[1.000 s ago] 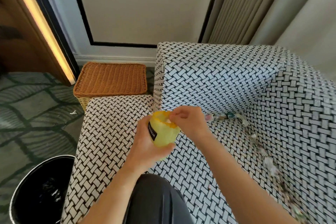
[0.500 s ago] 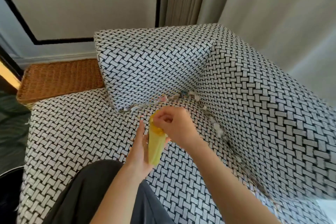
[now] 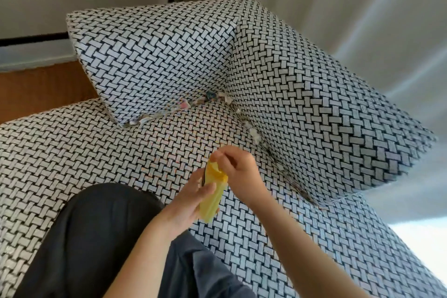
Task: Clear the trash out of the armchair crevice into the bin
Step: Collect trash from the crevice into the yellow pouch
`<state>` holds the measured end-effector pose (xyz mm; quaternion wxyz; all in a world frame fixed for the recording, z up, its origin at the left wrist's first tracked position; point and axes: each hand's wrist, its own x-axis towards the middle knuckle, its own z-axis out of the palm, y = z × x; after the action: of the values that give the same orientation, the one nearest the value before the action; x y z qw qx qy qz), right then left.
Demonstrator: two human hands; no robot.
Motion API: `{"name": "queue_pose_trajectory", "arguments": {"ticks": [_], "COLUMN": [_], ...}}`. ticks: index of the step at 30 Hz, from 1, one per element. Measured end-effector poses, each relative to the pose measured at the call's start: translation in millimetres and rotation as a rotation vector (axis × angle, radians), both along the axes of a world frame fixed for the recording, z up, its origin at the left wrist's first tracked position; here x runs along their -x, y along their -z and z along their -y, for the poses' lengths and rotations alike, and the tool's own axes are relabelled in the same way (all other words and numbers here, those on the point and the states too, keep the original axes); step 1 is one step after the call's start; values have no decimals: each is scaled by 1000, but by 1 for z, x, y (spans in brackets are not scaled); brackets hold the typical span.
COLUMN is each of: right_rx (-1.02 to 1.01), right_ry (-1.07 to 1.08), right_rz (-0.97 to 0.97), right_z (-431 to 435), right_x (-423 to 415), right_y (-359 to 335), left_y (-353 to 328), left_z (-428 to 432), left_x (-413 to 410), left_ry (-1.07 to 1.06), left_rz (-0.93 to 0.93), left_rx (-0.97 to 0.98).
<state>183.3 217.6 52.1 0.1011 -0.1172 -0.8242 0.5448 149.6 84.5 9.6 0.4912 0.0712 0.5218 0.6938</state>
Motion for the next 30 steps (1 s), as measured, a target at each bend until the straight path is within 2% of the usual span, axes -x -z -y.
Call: {"name": "queue_pose_trajectory", "arguments": {"ticks": [6,9,11,13,16,19,22,24,30], "right_rx": [8,-47,-296,-647,-905,-1168,-1617,-1808,-1903], "right_ry": [36,112,285,311,186,-26,-392,-572,-711], "right_rz": [-5,52,118,340,737,879,830,767,608], "right_z": [-9,-23,-49,-80,-113,-121,-121,-127,-146], "right_x": [-22,-33,-45,-58,-71,-72,-66,-59,-54], "right_y": [16,25,37,46,51,47,45,40,39], "left_y": [-6,0,6,12,18,23,26,28,30], "left_z": [-15,-18,-18,-17,-22,-29,-31,-31,-31], "left_x": [-20,-21,-20,-20,-24,-30,-29,-29,-30], "left_ry": [186,143,118,144,189,213,191,175,173], "left_rz": [-370,-398,-398,-450,-470,-464,-418,-380,-401], "left_rx": [303,332,308,324,356,378,355,335,353]}}
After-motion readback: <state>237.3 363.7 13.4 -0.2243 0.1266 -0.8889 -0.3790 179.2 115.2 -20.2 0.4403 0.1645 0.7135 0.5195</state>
